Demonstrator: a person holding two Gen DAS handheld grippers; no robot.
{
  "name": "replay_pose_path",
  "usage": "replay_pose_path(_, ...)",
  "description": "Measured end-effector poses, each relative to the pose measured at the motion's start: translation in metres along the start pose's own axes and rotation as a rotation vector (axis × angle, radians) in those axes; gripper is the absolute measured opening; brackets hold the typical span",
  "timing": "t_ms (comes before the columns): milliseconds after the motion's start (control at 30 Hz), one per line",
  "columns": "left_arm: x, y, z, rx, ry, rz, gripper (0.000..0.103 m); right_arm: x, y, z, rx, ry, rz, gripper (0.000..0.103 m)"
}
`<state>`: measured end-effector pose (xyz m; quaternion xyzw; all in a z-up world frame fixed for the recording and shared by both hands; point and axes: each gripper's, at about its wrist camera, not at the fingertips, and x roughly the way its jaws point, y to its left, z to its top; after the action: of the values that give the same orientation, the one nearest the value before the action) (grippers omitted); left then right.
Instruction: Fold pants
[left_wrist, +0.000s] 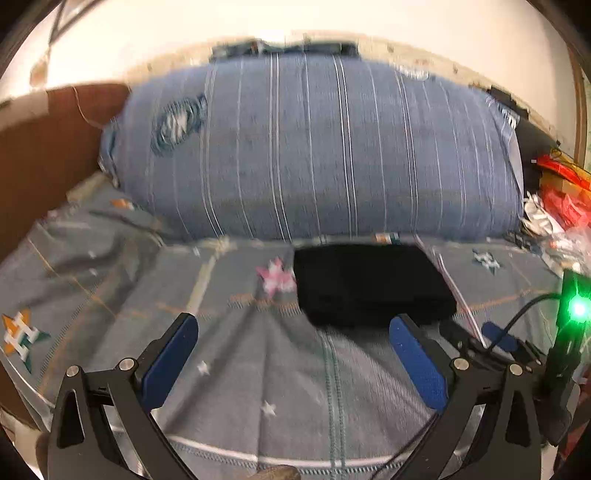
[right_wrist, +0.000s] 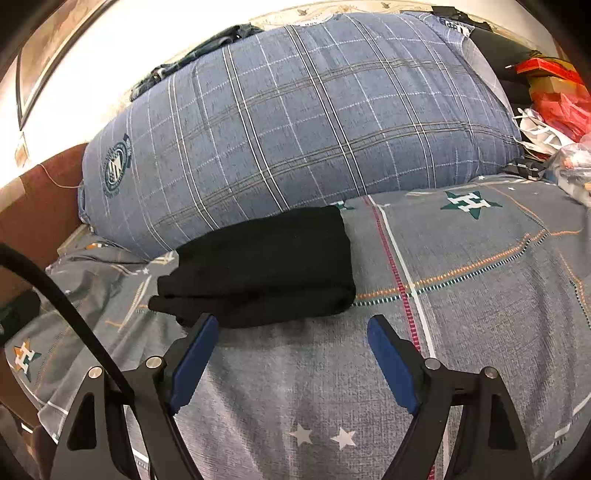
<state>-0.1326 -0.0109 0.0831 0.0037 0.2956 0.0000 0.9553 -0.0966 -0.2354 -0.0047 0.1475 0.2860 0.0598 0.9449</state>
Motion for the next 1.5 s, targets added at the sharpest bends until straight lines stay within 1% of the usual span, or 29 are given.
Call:
replay_pose_path(67, 0.008, -0.002, -0.003, -0.009, 0.035, -0.007, 0.103, 0.003, 0.000, 0.000, -0.008, 0.015, -0.011, 0.088)
replay_pose_path(167, 0.015, -0.006, -0.010, -0.010, 0.066, -0.020, 0.103, 0.005, 0.003, -0.001, -0.022, 0.024, -0.014, 0.088)
replay_pose_path(367, 0.019, -0.015, -0.017, 0.013, 0.092, -0.046, 0.103, 0.008, 0.017, -0.005, -0.089, 0.031, -0.021, 0.089)
replay_pose_path(433, 0.020, -0.017, -0.018, 0.020, 0.100, -0.042, 0.103, 0.010, 0.020, -0.006, -0.099, 0.039, -0.020, 0.090)
replay_pose_path(933, 0.025, -0.021, -0.027, 0.043, 0.126, -0.013, 0.103, 0.013, 0.025, -0.010, -0.133, 0.045, -0.040, 0.091)
replay_pose_path(1200, 0.029, -0.020, -0.029, 0.046, 0.139, -0.019, 0.103, 0.016, 0.030, -0.013, -0.172, 0.056, -0.072, 0.092)
replay_pose_path(1500, 0.035, -0.015, -0.034, 0.028, 0.166, -0.041, 0.103, 0.021, 0.029, -0.014, -0.174, 0.071, -0.085, 0.093)
